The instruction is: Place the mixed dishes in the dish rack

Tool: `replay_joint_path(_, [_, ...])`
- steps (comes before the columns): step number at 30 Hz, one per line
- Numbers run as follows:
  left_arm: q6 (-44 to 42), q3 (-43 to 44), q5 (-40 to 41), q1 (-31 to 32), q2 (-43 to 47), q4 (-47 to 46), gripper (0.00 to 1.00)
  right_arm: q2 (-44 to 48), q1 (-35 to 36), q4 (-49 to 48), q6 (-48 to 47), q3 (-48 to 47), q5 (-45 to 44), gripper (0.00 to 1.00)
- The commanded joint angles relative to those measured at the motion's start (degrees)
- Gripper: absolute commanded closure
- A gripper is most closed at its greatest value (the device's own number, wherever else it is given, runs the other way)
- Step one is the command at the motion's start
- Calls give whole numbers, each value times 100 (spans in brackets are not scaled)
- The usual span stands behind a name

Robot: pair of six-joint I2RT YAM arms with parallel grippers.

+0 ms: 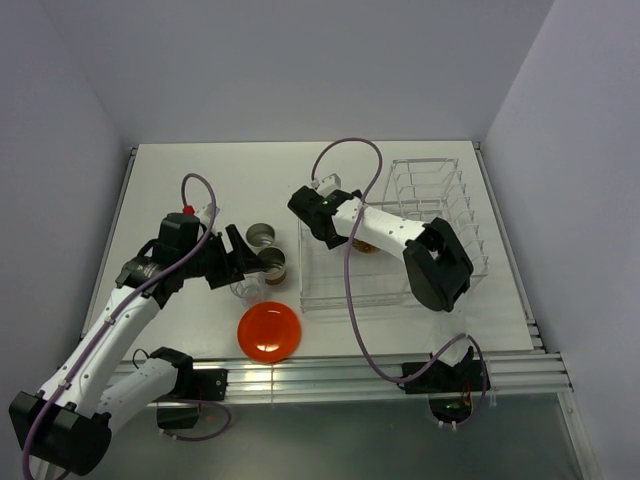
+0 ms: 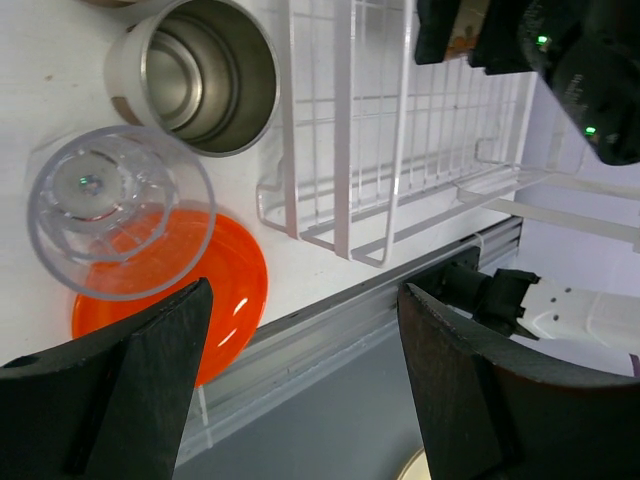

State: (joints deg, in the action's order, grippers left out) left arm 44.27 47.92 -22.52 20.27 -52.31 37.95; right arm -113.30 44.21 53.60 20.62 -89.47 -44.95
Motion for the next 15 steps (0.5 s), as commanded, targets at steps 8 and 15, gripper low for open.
replay_joint_path(8, [-147,261,406,-23,134,300,19,272,-61,-464,214,158,935,3])
replay_joint_path(15, [-173,305,758,-23,20,476,21,466,-52,-562,267,272,1032,3])
